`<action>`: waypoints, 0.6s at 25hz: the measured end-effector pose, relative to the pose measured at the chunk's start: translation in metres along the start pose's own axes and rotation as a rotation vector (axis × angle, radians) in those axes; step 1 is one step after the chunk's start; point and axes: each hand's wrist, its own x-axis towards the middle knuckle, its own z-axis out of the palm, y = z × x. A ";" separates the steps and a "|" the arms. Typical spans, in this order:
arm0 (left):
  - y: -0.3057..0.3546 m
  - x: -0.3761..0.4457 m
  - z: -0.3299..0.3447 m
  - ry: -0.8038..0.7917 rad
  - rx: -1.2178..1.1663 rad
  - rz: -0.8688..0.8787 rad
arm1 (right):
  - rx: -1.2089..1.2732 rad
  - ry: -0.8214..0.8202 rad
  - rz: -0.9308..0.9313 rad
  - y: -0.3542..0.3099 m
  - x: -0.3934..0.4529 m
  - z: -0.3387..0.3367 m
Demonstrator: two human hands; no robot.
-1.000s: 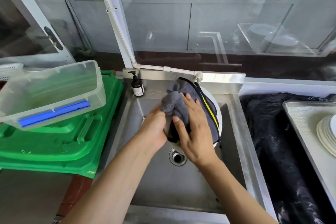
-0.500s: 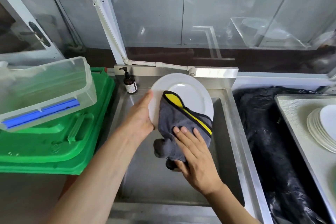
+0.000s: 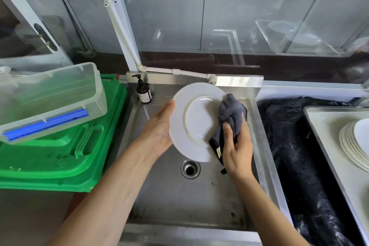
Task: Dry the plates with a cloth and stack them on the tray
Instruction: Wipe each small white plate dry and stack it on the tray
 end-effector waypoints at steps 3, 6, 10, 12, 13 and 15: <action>0.000 0.004 0.003 -0.025 0.070 0.040 | -0.089 -0.072 -0.120 -0.015 0.029 0.006; -0.013 0.004 0.005 -0.049 0.078 0.045 | -0.279 -0.120 -0.333 -0.036 0.045 0.018; -0.016 0.004 0.006 -0.017 -0.014 0.049 | -0.356 -0.223 -0.504 -0.053 0.044 0.031; -0.015 0.005 0.008 0.050 0.020 0.081 | -0.326 -0.257 -0.515 -0.054 0.035 0.033; -0.014 0.005 0.010 0.095 0.038 0.094 | -0.307 -0.270 -0.520 -0.052 0.030 0.034; -0.010 0.006 0.011 0.128 -0.009 0.088 | -0.287 -0.296 -0.528 -0.048 0.013 0.032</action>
